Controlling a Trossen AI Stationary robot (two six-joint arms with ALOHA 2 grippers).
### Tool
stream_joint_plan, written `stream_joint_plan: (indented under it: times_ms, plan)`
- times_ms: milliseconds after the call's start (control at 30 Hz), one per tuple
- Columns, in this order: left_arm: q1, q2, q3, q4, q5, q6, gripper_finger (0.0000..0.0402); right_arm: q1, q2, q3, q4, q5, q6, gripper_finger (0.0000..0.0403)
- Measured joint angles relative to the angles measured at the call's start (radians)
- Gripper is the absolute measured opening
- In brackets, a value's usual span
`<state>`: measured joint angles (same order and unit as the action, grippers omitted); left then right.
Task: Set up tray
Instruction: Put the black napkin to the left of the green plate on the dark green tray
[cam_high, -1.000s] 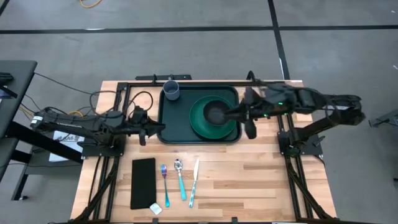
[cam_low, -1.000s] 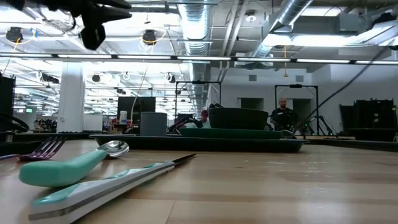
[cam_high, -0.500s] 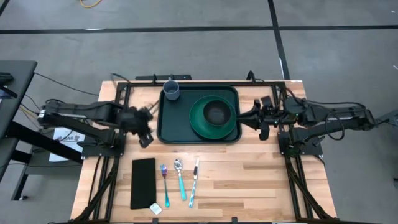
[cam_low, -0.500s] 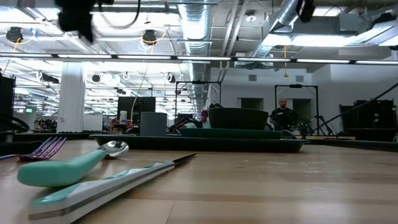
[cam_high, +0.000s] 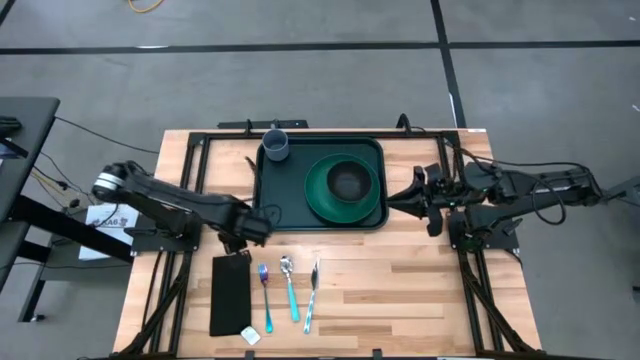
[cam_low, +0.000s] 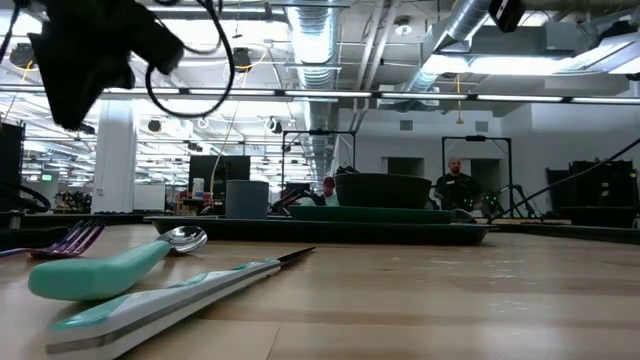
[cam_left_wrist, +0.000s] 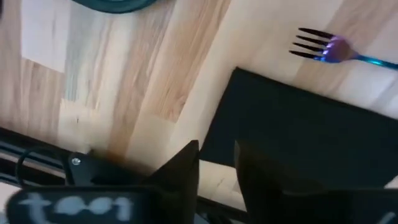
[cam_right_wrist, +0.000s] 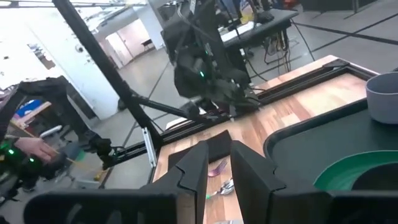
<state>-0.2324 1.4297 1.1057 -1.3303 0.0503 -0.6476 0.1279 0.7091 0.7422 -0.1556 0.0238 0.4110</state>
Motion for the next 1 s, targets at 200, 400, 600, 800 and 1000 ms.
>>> stream_joint_plan:
  times_ms: [200, 400, 600, 800, 1000]
  plan:
    - [-0.028, 0.13, 0.0, -0.014, -0.011, 0.034, 0.016, 0.004, -0.04, 0.0, -0.027, 0.001, 0.0, 0.0064]
    - [-0.09, 0.166, -0.002, -0.11, -0.028, -0.022, 0.0169, 0.004, -0.063, 0.0, -0.026, 0.002, 0.023, 0.0064]
    - [-0.115, 0.167, -0.003, -0.077, -0.035, -0.04, 0.0169, 0.004, -0.072, 0.0, -0.026, 0.003, 0.034, 0.0064]
    - [-0.125, 0.167, -0.004, 0.049, 0.013, 0.067, 0.0169, 0.004, -0.067, 0.0, -0.026, 0.003, 0.035, 0.0064]
    - [-0.127, 0.167, -0.075, 0.147, 0.058, 0.1, 0.0169, 0.004, -0.067, 0.0, -0.026, 0.003, 0.054, 0.0064]
